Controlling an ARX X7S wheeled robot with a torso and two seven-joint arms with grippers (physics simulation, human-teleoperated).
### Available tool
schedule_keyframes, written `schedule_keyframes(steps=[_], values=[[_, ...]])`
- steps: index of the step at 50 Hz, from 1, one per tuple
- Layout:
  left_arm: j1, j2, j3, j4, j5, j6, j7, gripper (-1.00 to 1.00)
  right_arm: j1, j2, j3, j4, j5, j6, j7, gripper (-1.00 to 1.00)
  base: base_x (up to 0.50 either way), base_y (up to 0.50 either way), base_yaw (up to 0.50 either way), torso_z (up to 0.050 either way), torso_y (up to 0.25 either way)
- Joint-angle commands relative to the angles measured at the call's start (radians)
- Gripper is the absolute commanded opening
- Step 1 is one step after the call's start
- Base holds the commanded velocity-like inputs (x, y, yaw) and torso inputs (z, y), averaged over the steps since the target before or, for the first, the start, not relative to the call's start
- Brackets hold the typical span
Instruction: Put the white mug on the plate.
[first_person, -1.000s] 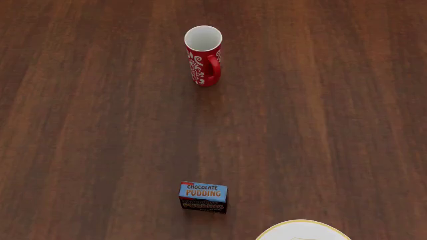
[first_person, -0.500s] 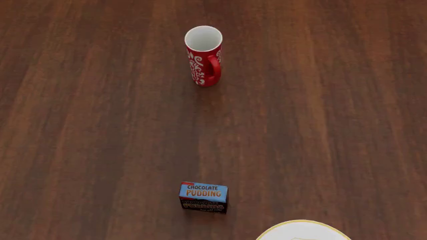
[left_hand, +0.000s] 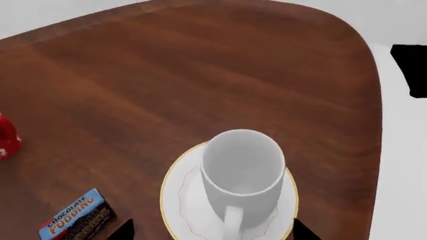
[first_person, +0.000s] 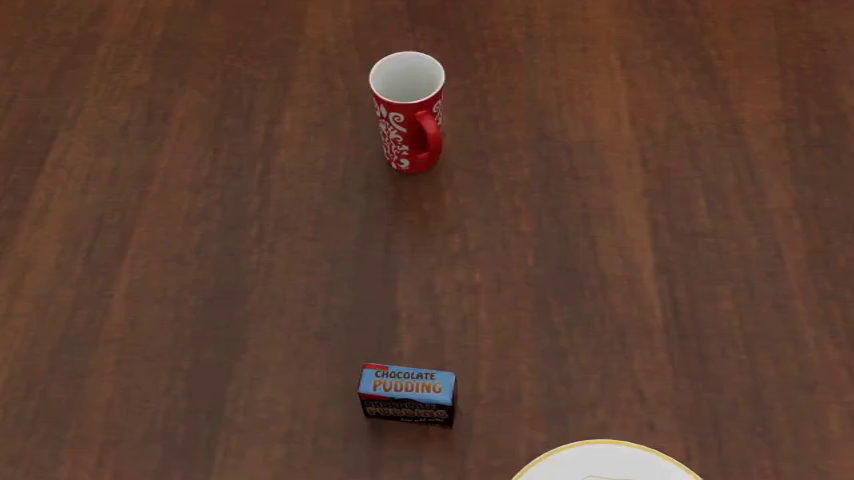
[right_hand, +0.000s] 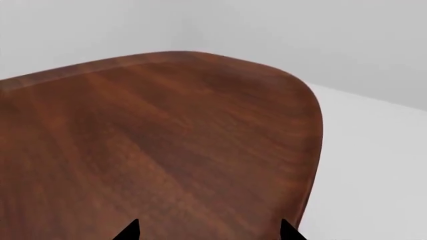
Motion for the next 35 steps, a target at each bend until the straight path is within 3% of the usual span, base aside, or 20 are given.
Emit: schedule_keyframes(steps=[1, 8, 9, 10, 12, 20, 22, 23, 24, 25, 26, 35], values=[[-0.205, 0.027, -0.016, 0.059, -0.303, -0.037, -0.272, 1.0, 0.005, 0.002, -0.01, 0.045, -0.006, -0.024, -0.029, 1.0, 0.0, 0.0, 0.0, 0.0, 0.0], [-0.323, 0.048, -0.052, 0.056, -0.478, -0.014, -0.388, 1.0, 0.002, 0.001, -0.012, 0.051, -0.003, -0.027, -0.028, 1.0, 0.0, 0.0, 0.0, 0.0, 0.0], [-0.278, 0.025, -0.006, 0.063, -0.345, 0.008, -0.314, 1.0, 0.001, 0.002, -0.012, 0.051, -0.004, -0.028, -0.027, 1.0, 0.0, 0.0, 0.0, 0.0, 0.0], [-0.338, 0.031, -0.035, 0.056, -0.448, 0.018, -0.374, 1.0, 0.001, 0.003, -0.012, 0.05, -0.002, -0.027, -0.027, 1.0, 0.0, 0.0, 0.0, 0.0, 0.0], [-0.288, 0.003, 0.015, 0.061, -0.286, 0.046, -0.285, 1.0, 0.002, 0.006, -0.013, 0.051, -0.002, -0.026, -0.026, 1.0, 0.0, 0.0, 0.0, 0.0, 0.0], [-0.352, -0.031, -0.037, 0.043, -0.307, 0.095, -0.29, 1.0, -0.005, 0.01, -0.018, 0.035, -0.002, -0.027, -0.025, 1.0, 0.0, 0.0, 0.0, 0.0, 0.0], [-0.456, -0.029, -0.089, 0.027, -0.479, 0.105, -0.376, 1.0, -0.009, 0.012, -0.018, 0.024, 0.0, -0.026, -0.023, 1.0, 0.0, 0.0, 0.0, 0.0, 0.0], [-0.461, -0.032, -0.096, 0.026, -0.483, 0.111, -0.377, 1.0, -0.01, 0.012, -0.019, 0.019, 0.0, -0.025, -0.022, 1.0, 0.0, 0.0, 0.0, 0.0, 0.0], [-0.457, -0.038, -0.103, 0.028, -0.466, 0.116, -0.377, 1.0, -0.011, 0.013, -0.02, 0.013, 0.001, -0.026, -0.023, 1.0, 0.0, 0.0, 0.0, 0.0, 0.0], [-0.384, -0.063, -0.068, 0.036, -0.32, 0.136, -0.292, 1.0, -0.013, 0.014, -0.023, 0.004, -0.004, -0.027, -0.024, 1.0, 0.0, 0.0, 0.0, 0.0, 0.0], [-0.37, -0.074, -0.068, 0.035, -0.286, 0.15, -0.27, 1.0, -0.015, 0.015, -0.024, -0.001, -0.007, -0.024, -0.02, 1.0, 0.0, 0.0, 0.0, 0.0, 0.0], [-0.349, -0.133, -0.108, 0.02, -0.228, 0.214, -0.238, 1.0, -0.036, 0.021, -0.023, -0.07, -0.011, -0.03, -0.032, 1.0, 0.0, 0.0, 0.0, 0.0, 0.0]])
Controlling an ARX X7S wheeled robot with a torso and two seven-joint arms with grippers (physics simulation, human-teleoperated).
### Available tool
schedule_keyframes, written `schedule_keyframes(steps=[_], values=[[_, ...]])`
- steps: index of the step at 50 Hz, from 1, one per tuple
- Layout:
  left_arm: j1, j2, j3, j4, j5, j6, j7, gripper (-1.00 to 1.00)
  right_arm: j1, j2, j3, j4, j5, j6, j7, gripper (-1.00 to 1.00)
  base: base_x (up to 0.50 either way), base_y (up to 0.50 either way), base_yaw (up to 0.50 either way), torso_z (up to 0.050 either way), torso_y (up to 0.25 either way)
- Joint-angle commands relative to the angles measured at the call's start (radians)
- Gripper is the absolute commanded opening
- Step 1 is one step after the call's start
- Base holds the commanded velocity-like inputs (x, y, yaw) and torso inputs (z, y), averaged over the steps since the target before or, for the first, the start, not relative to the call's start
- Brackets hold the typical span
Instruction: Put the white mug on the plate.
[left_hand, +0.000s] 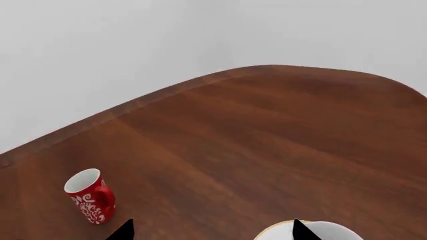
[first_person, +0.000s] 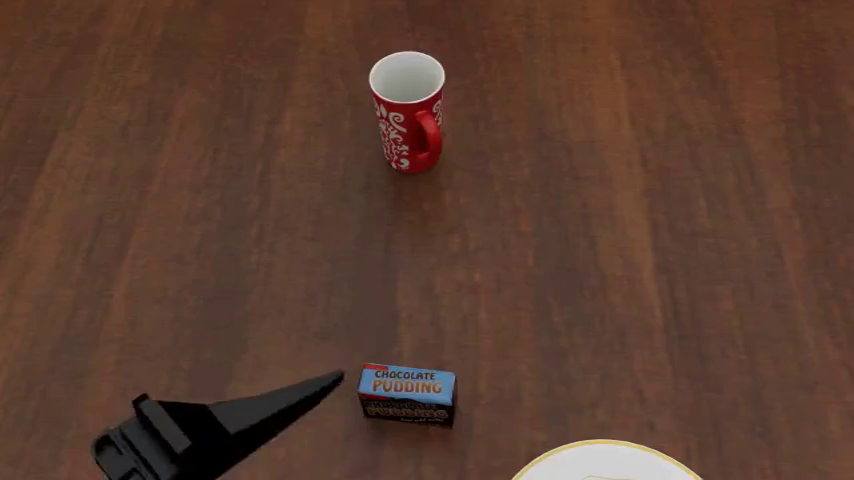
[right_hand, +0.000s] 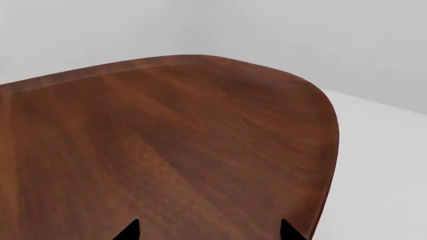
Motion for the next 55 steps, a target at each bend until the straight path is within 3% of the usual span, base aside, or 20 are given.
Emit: schedule_keyframes(steps=[1, 19, 25, 30, 32, 36, 39, 41, 46, 55], values=[[0.006, -0.073, -0.045, -0.015, 0.066, 0.086, 0.037, 1.0, -0.016, 0.007, -0.006, -0.049, -0.01, -0.01, -0.018, 1.0, 0.0, 0.0, 0.0, 0.0, 0.0], [0.002, -0.191, -0.133, 0.022, 0.004, 0.17, -0.045, 1.0, 0.018, 0.04, -0.061, -0.122, -0.054, 0.054, 0.026, 1.0, 0.0, 0.0, 0.0, 0.0, 0.0], [-0.043, -0.253, -0.082, 0.031, -0.032, 0.229, -0.109, 1.0, 0.033, 0.049, -0.074, -0.114, -0.064, 0.056, 0.022, 1.0, 0.0, 0.0, 0.0, 0.0, 0.0], [-0.135, -0.358, 0.174, 0.031, 0.015, 0.443, -0.174, 1.0, 0.033, 0.054, -0.091, -0.15, -0.08, 0.045, 0.009, 1.0, 0.0, 0.0, 0.0, 0.0, 0.0], [-0.204, -0.402, 0.337, 0.031, 0.069, 0.54, -0.22, 1.0, 0.026, 0.059, -0.099, -0.18, -0.084, 0.053, 0.01, 1.0, 0.0, 0.0, 0.0, 0.0, 0.0], [-0.455, -0.479, 0.798, 0.032, 0.166, 0.83, -0.344, 1.0, 0.023, 0.07, -0.119, -0.236, -0.108, 0.076, 0.029, 1.0, 0.0, 0.0, 0.0, 0.0, 0.0], [-0.764, -0.427, 1.22, 0.032, 0.26, 1.068, -0.511, 1.0, 0.027, 0.077, -0.137, -0.254, -0.121, 0.09, 0.034, 1.0, 0.0, 0.0, 0.0, 0.0, 0.0], [-0.864, -0.417, 1.47, 0.032, 0.331, 1.184, -0.562, 1.0, 0.031, 0.084, -0.148, -0.265, -0.127, 0.102, 0.039, 1.0, 0.0, 0.0, 0.0, 0.0, 0.0], [-0.869, -0.53, 1.585, 0.032, 0.425, 1.217, -0.562, 1.0, 0.049, 0.093, -0.177, -0.274, -0.153, 0.114, 0.044, 1.0, 0.0, 0.0, 0.0, 0.0, 0.0], [-0.983, -0.815, 2.005, 0.032, 0.788, 1.335, -0.562, 1.0, 0.083, 0.131, -0.202, -0.311, -0.169, 0.163, 0.073, 1.0, 0.0, 0.0, 0.0, 0.0, 0.0]])
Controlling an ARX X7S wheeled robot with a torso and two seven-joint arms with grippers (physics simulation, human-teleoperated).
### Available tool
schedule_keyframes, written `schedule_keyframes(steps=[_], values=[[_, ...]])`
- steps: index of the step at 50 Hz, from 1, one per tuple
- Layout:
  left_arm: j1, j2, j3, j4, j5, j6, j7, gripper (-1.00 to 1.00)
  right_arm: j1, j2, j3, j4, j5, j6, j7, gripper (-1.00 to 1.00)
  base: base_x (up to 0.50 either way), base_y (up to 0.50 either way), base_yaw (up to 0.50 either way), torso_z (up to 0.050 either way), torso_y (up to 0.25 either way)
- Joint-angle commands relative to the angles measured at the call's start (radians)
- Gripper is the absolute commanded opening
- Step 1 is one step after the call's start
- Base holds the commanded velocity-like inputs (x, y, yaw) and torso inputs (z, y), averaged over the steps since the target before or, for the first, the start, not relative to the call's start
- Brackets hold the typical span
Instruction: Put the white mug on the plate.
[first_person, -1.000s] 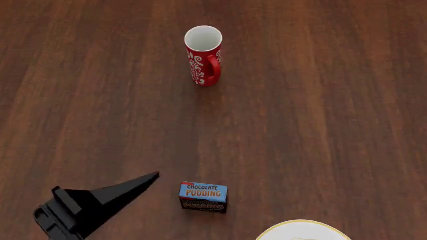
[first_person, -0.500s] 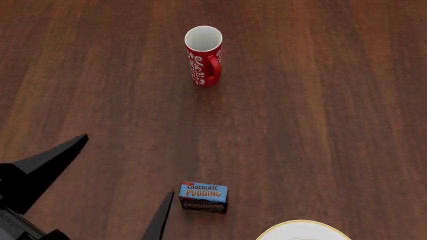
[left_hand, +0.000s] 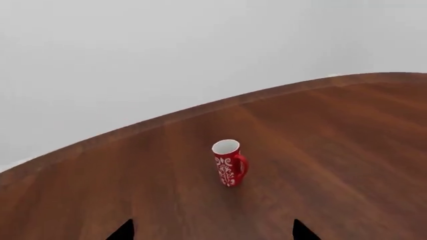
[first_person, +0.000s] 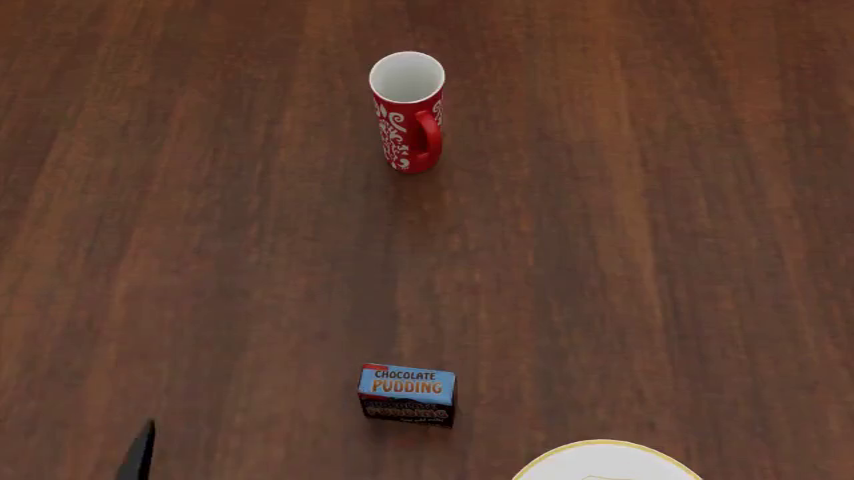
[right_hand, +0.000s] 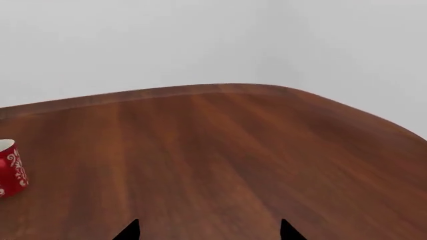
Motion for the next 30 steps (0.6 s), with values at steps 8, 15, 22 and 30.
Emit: schedule_keyframes(steps=[8, 15, 22, 30], values=[[-0.318, -0.371, 0.789, 0.001, 0.492, 0.249, -0.072, 1.0, 0.056, 0.063, -0.053, -0.072, -0.027, 0.083, 0.047, 1.0, 0.0, 0.0, 0.0, 0.0, 0.0], [-0.197, -0.511, 0.79, 0.001, 0.663, 0.201, -0.071, 1.0, 0.061, 0.067, -0.054, -0.059, -0.019, 0.088, 0.05, 1.0, 0.0, 0.0, 0.0, 0.0, 0.0], [-0.164, -0.566, 0.705, 0.001, 0.639, 0.188, -0.072, 1.0, 0.069, 0.063, -0.055, -0.029, -0.017, 0.078, 0.045, 1.0, 0.0, 0.0, 0.0, 0.0, 0.0], [-0.199, -0.566, 0.634, 0.001, 0.555, 0.195, -0.072, 1.0, 0.061, 0.057, -0.046, -0.023, -0.018, 0.05, 0.032, 1.0, 0.0, 0.0, 0.0, 0.0, 0.0]])
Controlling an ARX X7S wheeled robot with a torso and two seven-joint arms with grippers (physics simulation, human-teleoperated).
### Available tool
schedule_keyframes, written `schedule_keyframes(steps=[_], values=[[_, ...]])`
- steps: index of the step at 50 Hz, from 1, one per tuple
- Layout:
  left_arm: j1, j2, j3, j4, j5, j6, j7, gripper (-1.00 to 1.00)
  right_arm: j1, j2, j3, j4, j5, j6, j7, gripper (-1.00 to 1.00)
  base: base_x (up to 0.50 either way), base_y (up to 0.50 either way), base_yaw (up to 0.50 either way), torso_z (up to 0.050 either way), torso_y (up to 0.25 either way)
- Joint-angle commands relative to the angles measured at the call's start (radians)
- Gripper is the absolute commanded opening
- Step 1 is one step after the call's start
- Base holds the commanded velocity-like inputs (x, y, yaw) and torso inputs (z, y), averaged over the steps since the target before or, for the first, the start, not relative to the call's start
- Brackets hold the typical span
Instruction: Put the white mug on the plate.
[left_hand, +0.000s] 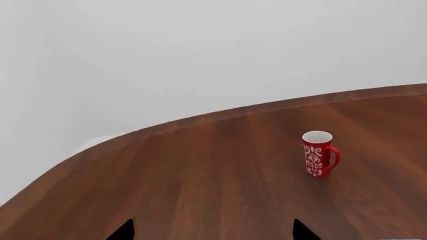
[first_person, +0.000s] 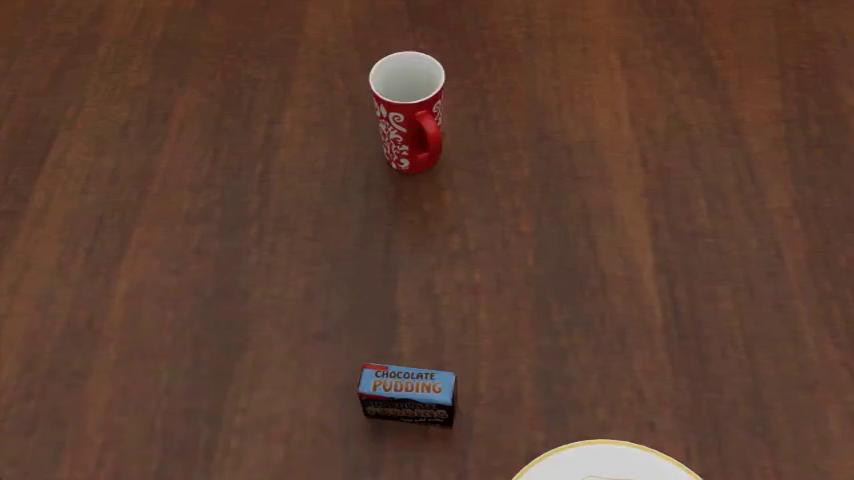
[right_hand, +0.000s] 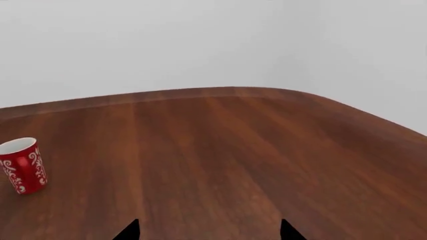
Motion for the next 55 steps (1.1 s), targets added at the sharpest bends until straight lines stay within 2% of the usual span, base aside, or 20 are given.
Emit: schedule_keyframes(steps=[1, 6, 13, 17, 18, 28, 32, 39, 49, 55], values=[[-0.013, -0.062, -0.035, 0.0, -0.01, 0.007, -0.004, 1.0, -0.006, -0.002, 0.009, 0.003, 0.0, -0.022, -0.008, 1.0, 0.0, 0.0, 0.0, 0.0, 0.0], [-0.012, -0.062, -0.051, 0.0, -0.01, 0.019, -0.004, 1.0, -0.05, 0.006, 0.048, -0.103, -0.03, -0.041, 0.001, 1.0, 0.0, 0.0, 0.0, 0.0, 0.0], [-0.022, -0.062, -0.082, 0.0, -0.021, 0.013, -0.004, 1.0, -0.109, 0.024, 0.089, -0.213, 0.022, -0.036, 0.038, 1.0, 0.0, 0.0, 0.0, 0.0, 0.0], [-0.024, -0.062, -0.094, 0.0, -0.024, 0.006, -0.004, 1.0, -0.21, 0.129, 0.048, -0.218, 0.017, -0.167, 0.15, 1.0, 0.0, 0.0, 0.0, 0.0, 0.0], [-0.026, -0.062, -0.099, 0.0, -0.025, 0.005, -0.004, 1.0, -0.211, 0.126, 0.051, -0.218, 0.014, -0.177, 0.142, 1.0, 0.0, 0.0, 0.0, 0.0, 0.0], [-0.029, -0.062, -0.127, 0.0, -0.013, 0.022, -0.004, 1.0, -0.212, -0.014, 0.165, -0.219, 0.028, -0.226, -0.036, 1.0, 0.0, 0.0, 0.0, 0.0, 0.0], [-0.052, -0.062, -0.16, 0.0, -0.055, 0.007, -0.004, 1.0, -0.212, -0.041, 0.19, -0.219, 0.037, -0.228, -0.074, 1.0, 0.0, 0.0, 0.0, 0.0, 0.0], [-0.039, -0.062, -0.162, 0.0, -0.03, 0.028, -0.004, 1.0, -0.212, -0.066, 0.218, -0.219, 0.049, -0.244, -0.111, 1.0, 0.0, 0.0, 0.0, 0.0, 0.0], [-0.016, -0.062, -0.162, 0.0, -0.001, 0.047, -0.004, 1.0, -0.212, -0.215, 0.318, -0.219, 0.085, -0.286, -0.29, 1.0, 0.0, 0.0, 0.0, 0.0, 0.0], [-0.011, -0.062, -0.169, 0.0, 0.006, 0.05, -0.004, 1.0, -0.212, -0.246, 0.367, -0.219, 0.117, -0.3, -0.34, 1.0, 0.0, 0.0, 0.0, 0.0, 0.0]])
